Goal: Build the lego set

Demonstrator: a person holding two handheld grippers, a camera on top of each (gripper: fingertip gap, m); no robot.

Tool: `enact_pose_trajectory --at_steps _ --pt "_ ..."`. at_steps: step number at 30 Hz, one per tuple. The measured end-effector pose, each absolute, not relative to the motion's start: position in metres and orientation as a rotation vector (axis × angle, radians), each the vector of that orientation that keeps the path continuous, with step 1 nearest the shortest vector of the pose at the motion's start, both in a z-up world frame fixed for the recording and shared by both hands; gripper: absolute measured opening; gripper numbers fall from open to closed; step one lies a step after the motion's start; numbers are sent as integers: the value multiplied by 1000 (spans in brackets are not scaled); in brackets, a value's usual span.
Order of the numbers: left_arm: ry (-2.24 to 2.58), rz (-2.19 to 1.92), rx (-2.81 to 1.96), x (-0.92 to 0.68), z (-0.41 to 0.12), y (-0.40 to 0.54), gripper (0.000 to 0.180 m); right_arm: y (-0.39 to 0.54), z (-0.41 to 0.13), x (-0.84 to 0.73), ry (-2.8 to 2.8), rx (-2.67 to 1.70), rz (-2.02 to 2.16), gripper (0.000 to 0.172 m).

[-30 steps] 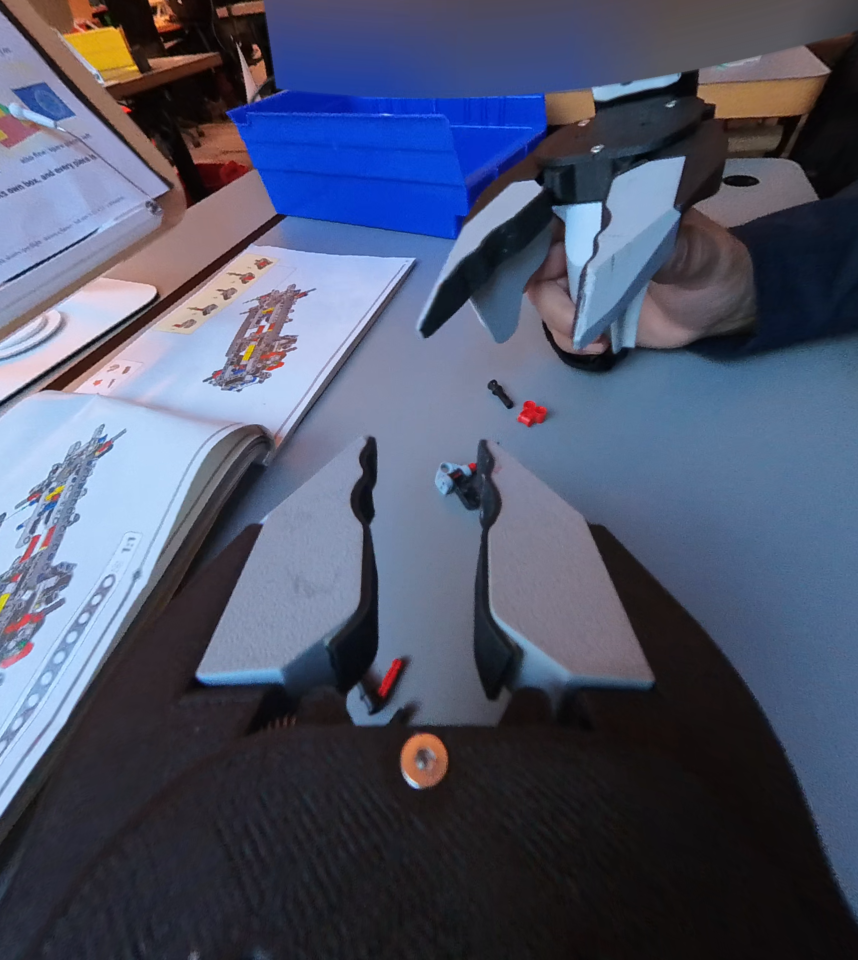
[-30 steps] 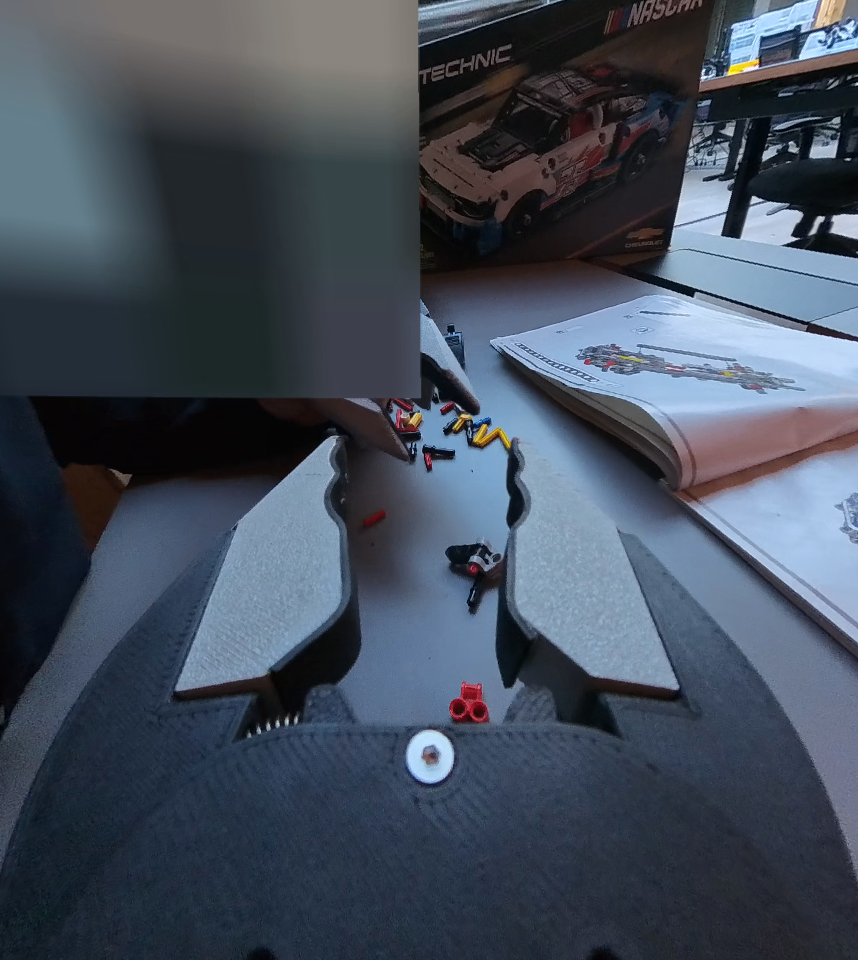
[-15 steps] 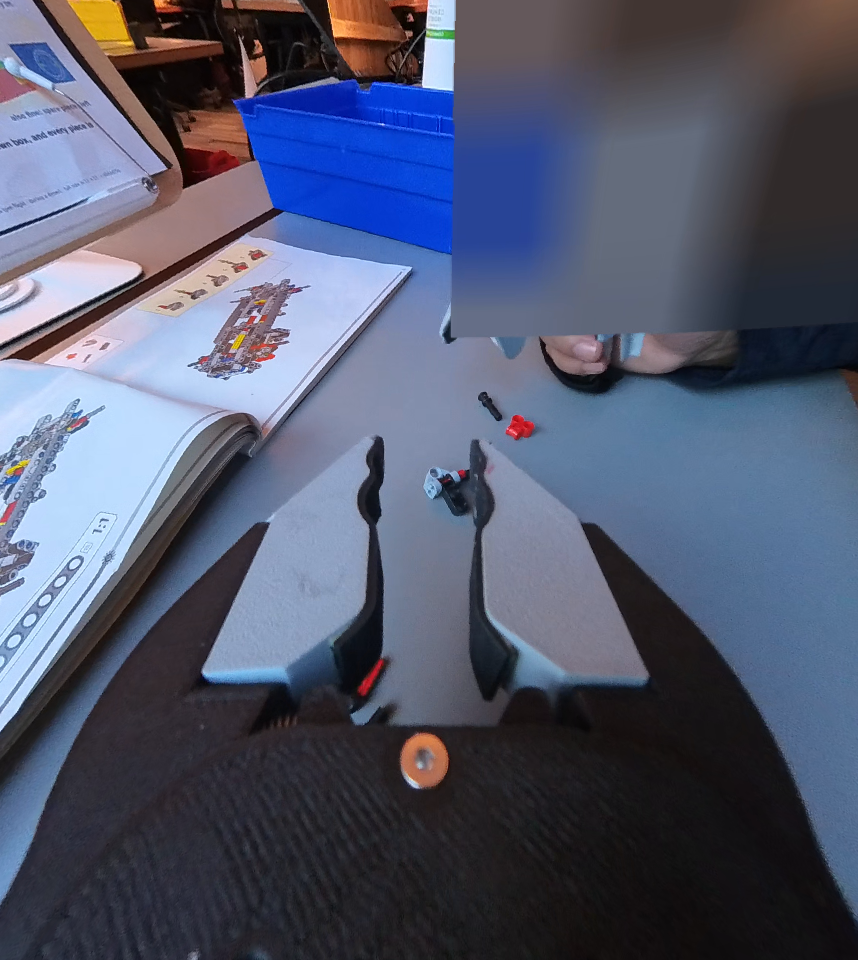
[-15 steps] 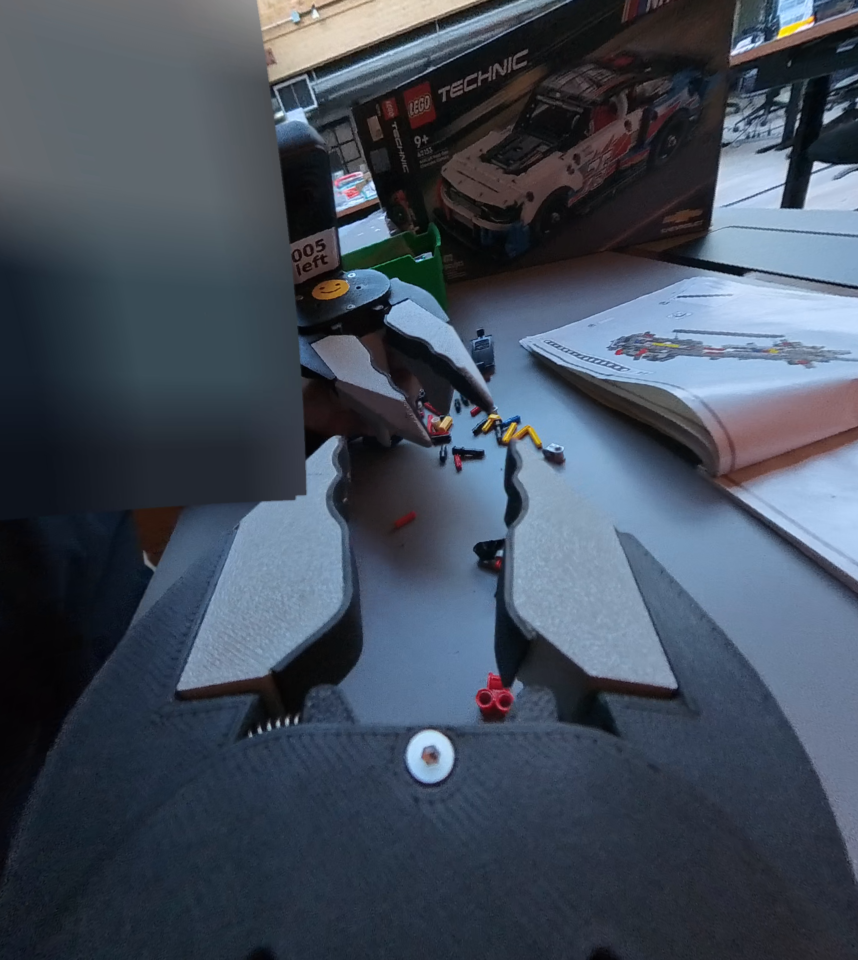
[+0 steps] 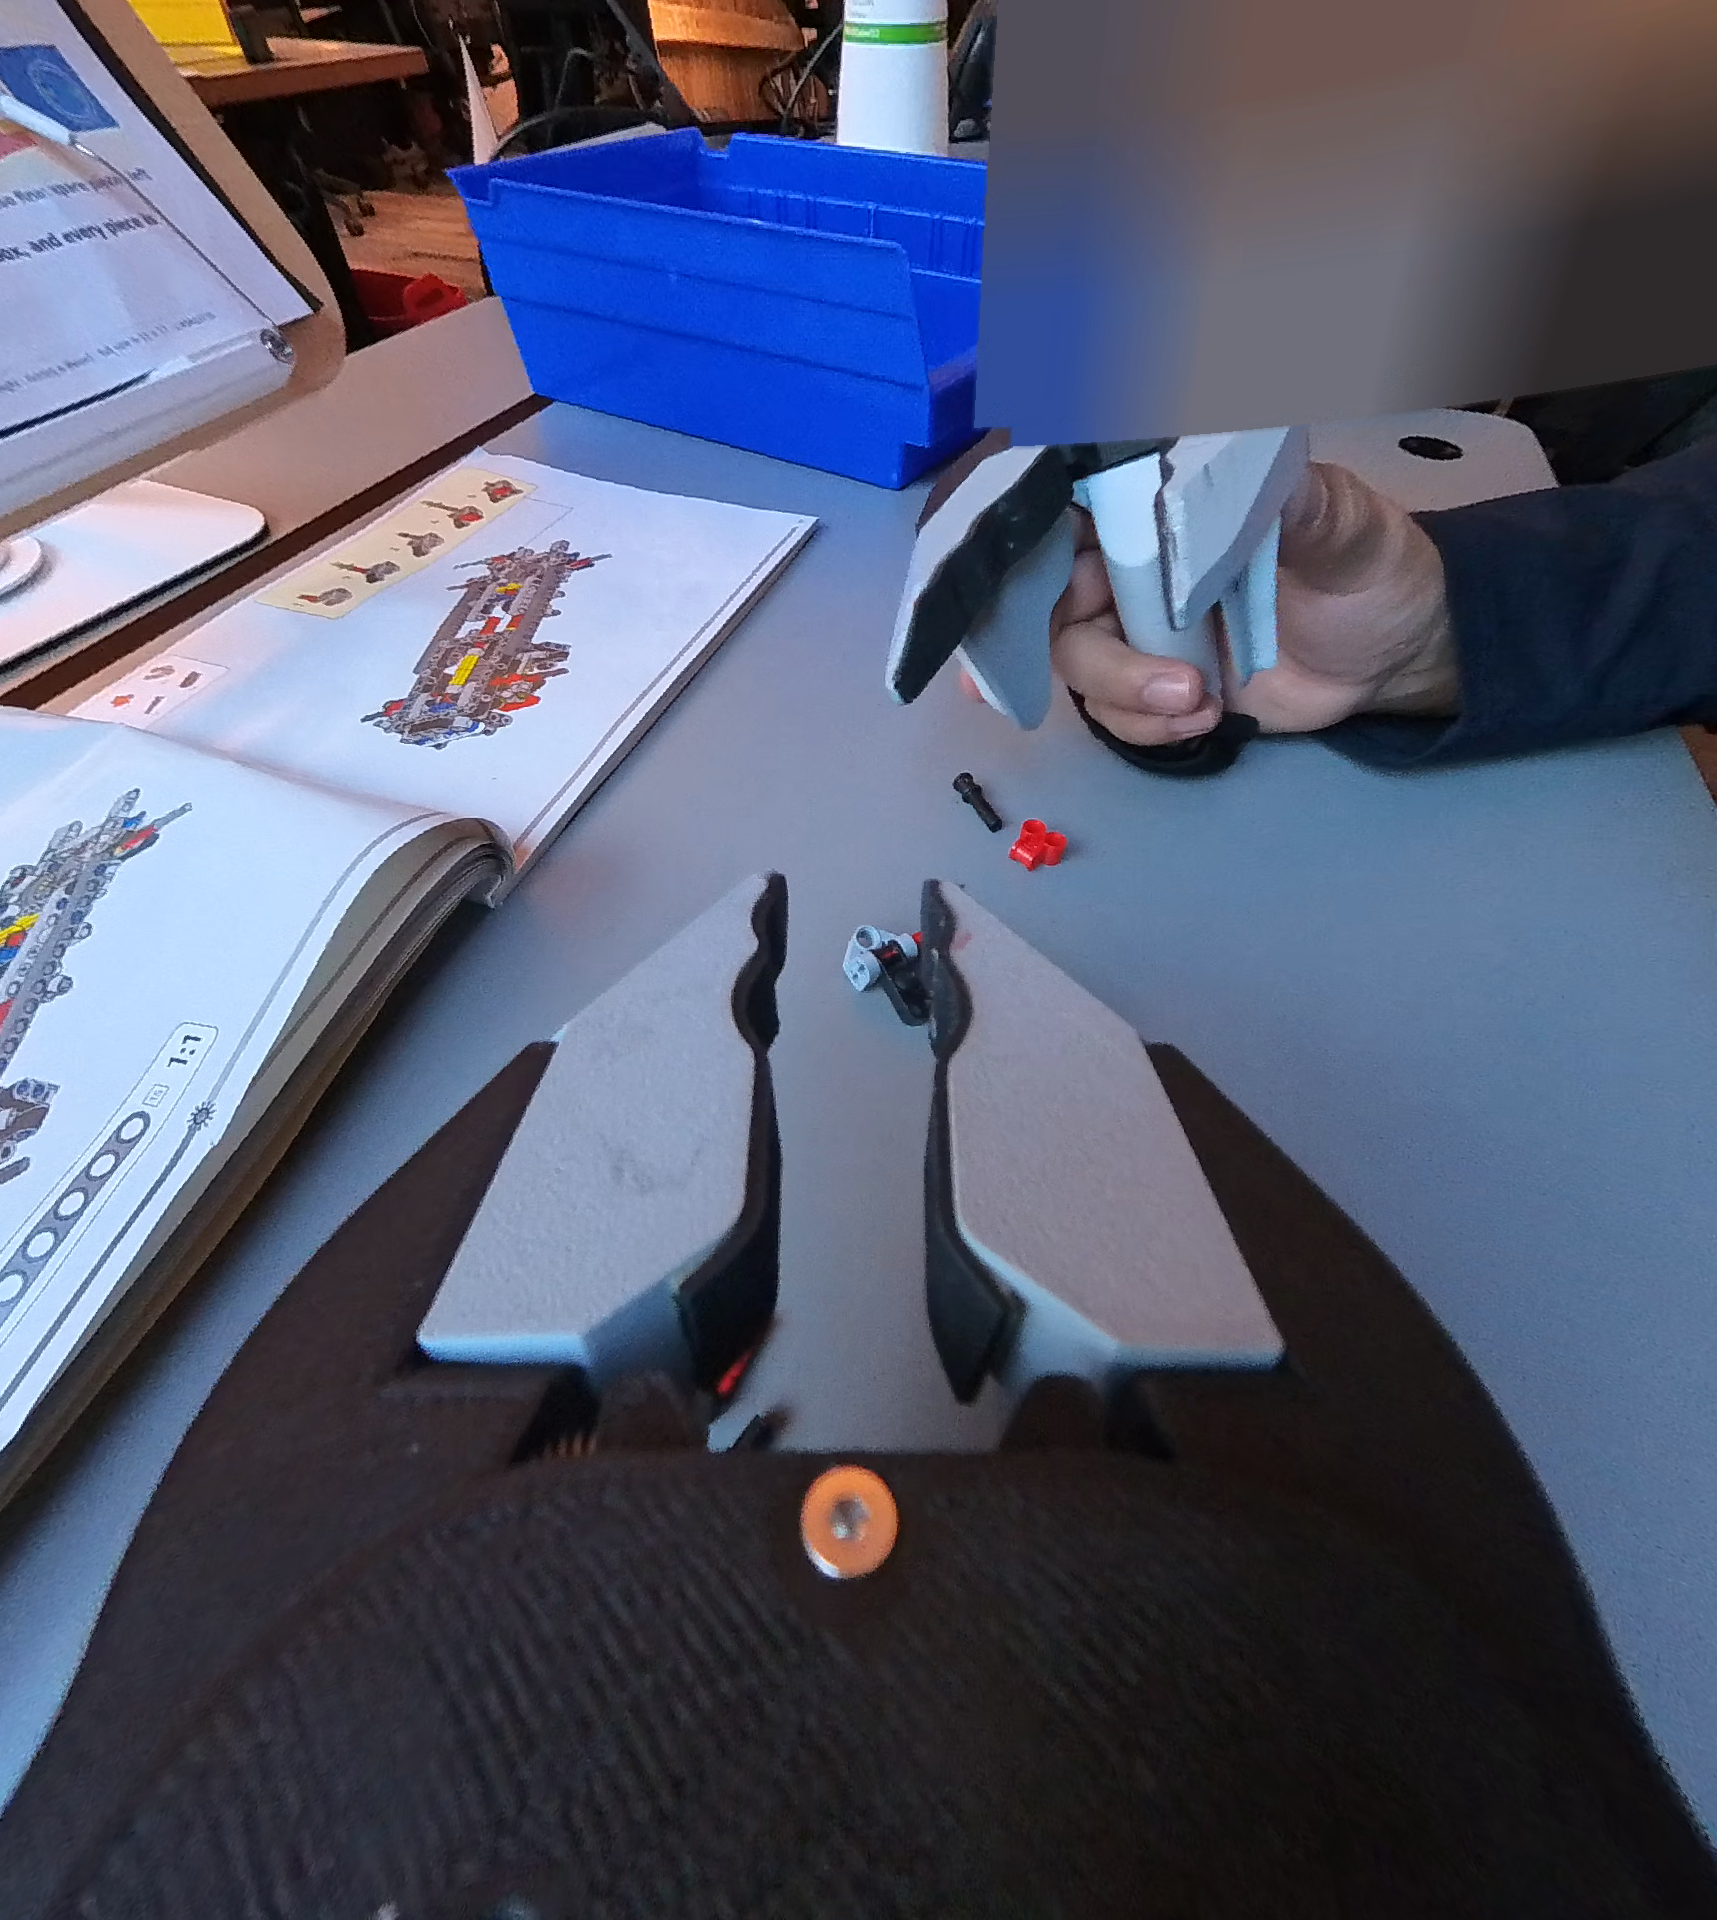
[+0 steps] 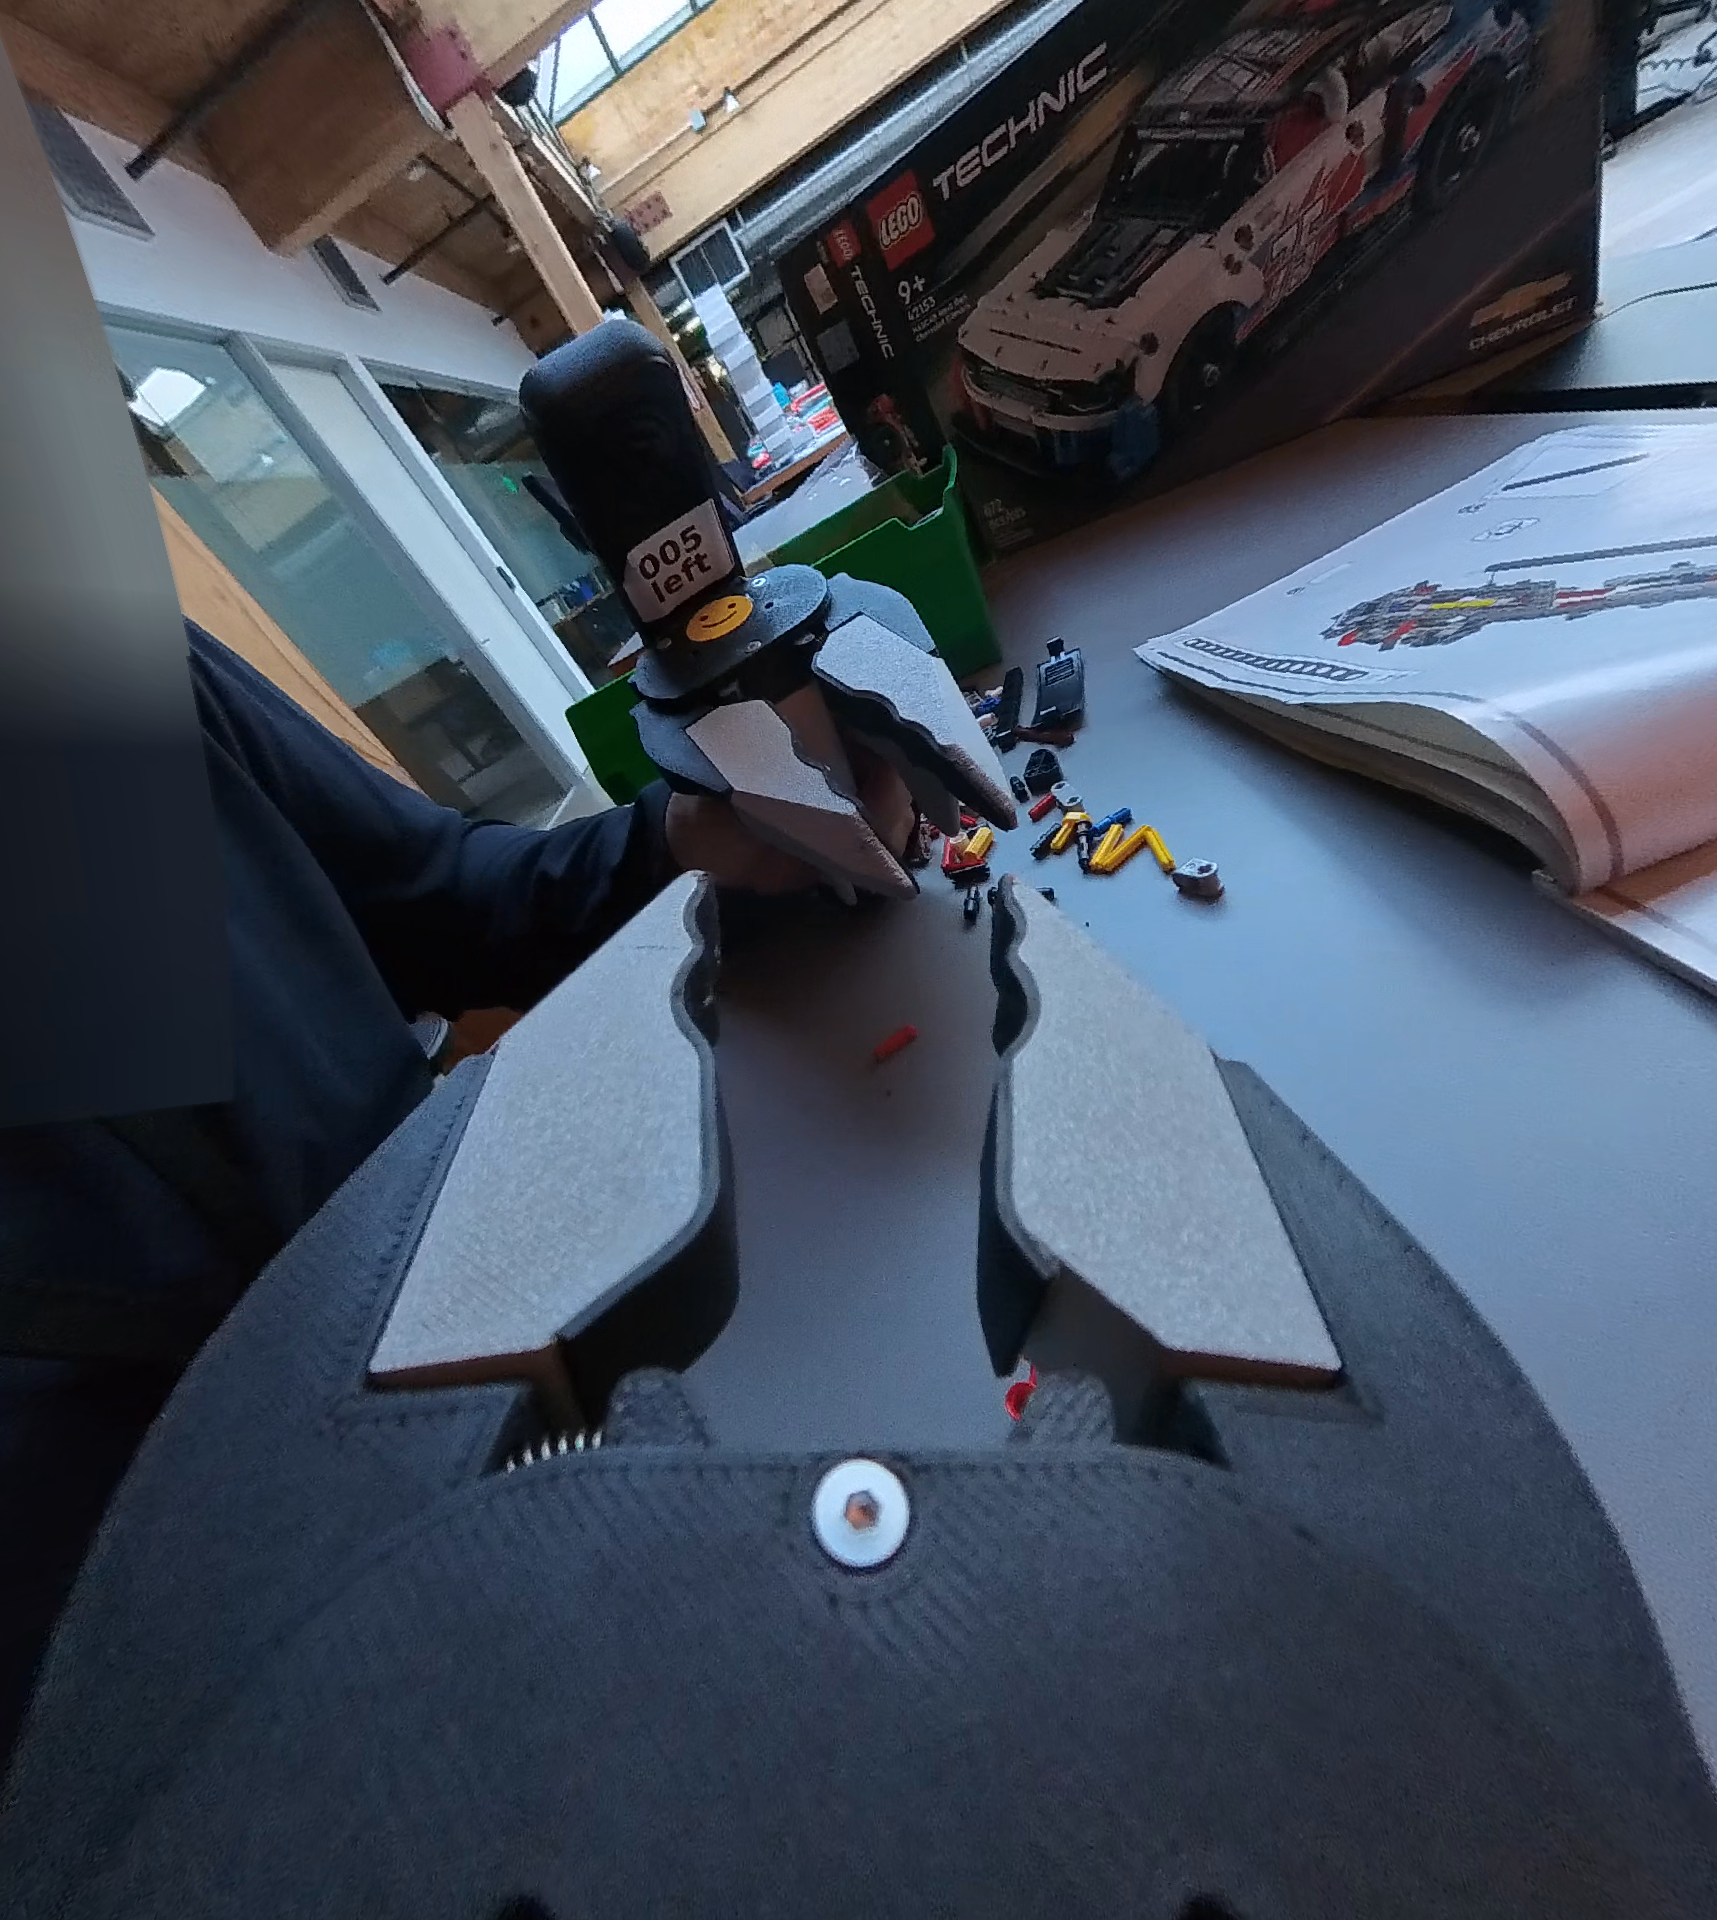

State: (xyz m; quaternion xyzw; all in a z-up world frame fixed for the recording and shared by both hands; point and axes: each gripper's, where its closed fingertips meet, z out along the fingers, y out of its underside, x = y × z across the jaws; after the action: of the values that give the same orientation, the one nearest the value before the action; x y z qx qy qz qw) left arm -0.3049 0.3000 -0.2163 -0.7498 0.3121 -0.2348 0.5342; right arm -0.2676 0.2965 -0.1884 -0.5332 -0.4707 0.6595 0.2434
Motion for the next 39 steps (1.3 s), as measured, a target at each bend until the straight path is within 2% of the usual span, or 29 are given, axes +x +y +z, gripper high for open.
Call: enact_pose_trajectory --at_steps 7,11,15,19,25,39 --pt "661 -498 -1820 -327 -211 306 24 300 -188 -267 -1261 -1467 1813 49" --pt "534 -383 -1923 -379 -199 306 35 301 -188 -268 -1260 -1471 1801 48" --pt "325 -316 -2045 -439 -192 282 33 305 -188 -267 -1233 -1477 1800 47" --pt "244 -253 -2288 -477 -215 241 27 307 -186 -265 -1209 -1469 1784 47" --pt "248 -147 -2449 -496 -233 199 7 304 -189 -265 -1240 -1473 1725 45" --pt "202 35 -2678 -521 -245 106 7 296 -189 -267 -1247 -1480 1760 44"
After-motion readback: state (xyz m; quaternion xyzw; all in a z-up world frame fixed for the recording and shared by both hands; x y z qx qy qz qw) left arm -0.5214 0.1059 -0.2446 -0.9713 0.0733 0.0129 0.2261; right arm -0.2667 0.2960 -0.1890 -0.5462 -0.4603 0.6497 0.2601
